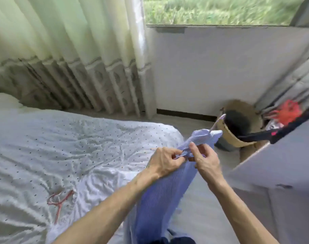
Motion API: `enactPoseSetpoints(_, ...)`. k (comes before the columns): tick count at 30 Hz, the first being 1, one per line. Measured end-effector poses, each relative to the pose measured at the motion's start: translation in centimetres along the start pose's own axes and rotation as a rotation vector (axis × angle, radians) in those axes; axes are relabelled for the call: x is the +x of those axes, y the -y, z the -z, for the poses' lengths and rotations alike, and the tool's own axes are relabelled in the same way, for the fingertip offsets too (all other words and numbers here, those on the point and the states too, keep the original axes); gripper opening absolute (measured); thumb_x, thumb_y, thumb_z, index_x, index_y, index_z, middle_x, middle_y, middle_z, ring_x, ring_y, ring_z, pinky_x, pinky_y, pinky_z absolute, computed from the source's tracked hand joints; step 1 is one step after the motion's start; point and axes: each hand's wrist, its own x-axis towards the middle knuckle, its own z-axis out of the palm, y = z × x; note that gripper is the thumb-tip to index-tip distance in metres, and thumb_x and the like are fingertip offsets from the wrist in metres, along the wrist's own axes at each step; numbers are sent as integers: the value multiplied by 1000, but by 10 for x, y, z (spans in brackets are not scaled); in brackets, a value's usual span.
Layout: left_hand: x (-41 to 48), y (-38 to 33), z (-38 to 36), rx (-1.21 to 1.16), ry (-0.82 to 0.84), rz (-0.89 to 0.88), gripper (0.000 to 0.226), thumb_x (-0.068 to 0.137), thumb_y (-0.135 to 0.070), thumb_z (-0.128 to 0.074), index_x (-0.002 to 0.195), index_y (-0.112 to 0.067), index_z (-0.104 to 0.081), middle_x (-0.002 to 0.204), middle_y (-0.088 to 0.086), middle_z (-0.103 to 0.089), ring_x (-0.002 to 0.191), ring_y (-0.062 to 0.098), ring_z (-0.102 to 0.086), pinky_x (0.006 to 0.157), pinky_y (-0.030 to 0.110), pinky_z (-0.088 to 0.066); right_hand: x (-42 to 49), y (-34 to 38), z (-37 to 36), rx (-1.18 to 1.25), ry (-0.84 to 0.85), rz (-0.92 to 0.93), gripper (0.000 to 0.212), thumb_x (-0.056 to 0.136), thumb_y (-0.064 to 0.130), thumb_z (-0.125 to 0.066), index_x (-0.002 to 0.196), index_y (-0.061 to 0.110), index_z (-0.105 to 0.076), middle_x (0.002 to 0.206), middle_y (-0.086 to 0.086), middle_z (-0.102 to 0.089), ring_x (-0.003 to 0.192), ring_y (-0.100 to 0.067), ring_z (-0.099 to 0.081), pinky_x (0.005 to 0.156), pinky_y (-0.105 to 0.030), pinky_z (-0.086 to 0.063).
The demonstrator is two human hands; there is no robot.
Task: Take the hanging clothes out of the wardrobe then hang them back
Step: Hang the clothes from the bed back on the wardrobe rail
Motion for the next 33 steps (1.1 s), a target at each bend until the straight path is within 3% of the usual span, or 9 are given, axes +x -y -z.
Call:
enactPoseSetpoints(4,2,-87,-57,-35,164,-156,28,92,-35,-60,65,-29,-58,53,3,-39,47,10,-33,47,22,-28,-22,-10,104,-10,-242,-1,21,91,29,-70,76,14,-67,63,11,-69,63,-2,-66,64,-24,-48)
enactPoseSetpoints(7,2,-143,-84,64,383,-310,25,89,-48,-52,85,-27,-64,64,2,-58,60,19,-51,57,32,-45,-45,-9,170,-69,-396,12,25,90,24,-67,69,12,-60,59,9,-62,56,-2,-57,52,-12,-40)
enactPoseSetpoints(10,17,-202,-86,163,561,-481,26,93,-49,-59,104,-29,-73,84,-10,-71,66,-1,-60,66,18,-47,-72,-4,226,-208,-475,49,26,89,26,-66,72,8,-57,59,2,-56,58,-13,-50,51,-18,-38)
enactPoseSetpoints(12,33,-244,-80,107,500,-567,24,93,-42,-64,112,-29,-72,90,-14,-67,69,-10,-58,72,13,-47,-91,1,259,-288,-466,67,21,88,29,-68,78,10,-64,64,-1,-61,59,-11,-50,55,-17,-39)
enactPoseSetpoints(17,71,-327,-94,177,458,-779,49,90,-43,-66,137,-37,-53,138,-6,-49,124,10,-47,107,23,-34,-128,10,315,-292,-417,93,12,91,34,-68,81,28,-69,78,11,-71,69,-3,-61,70,-25,-48)
enactPoseSetpoints(20,84,-361,-119,320,450,-1019,49,94,-27,-63,141,-34,-52,149,-3,-45,137,15,-38,114,27,-28,-140,20,346,-332,-510,104,19,92,35,-65,77,24,-66,73,9,-68,63,-2,-53,68,-28,-46)
enactPoseSetpoints(26,99,-434,-148,242,348,-1291,23,100,-24,-54,122,-22,-60,114,-4,-68,108,23,-60,87,37,-49,-151,45,405,-393,-738,122,32,95,33,-62,69,16,-56,59,11,-51,58,-4,-42,61,-25,-38)
enactPoseSetpoints(30,99,-460,-162,-4,404,-1129,19,95,-35,-63,113,-29,-67,83,-17,-64,75,9,-55,68,21,-41,-159,57,427,-420,-950,158,25,96,31,-61,74,19,-62,54,14,-50,53,-5,-42,57,-23,-35)
enactPoseSetpoints(33,96,-475,-179,-162,422,-1076,13,92,-32,-68,104,-27,-73,74,-18,-63,67,5,-52,63,12,-39,-158,60,435,-473,-1080,191,18,97,27,-59,85,15,-65,71,6,-61,62,-13,-52,62,-29,-43)
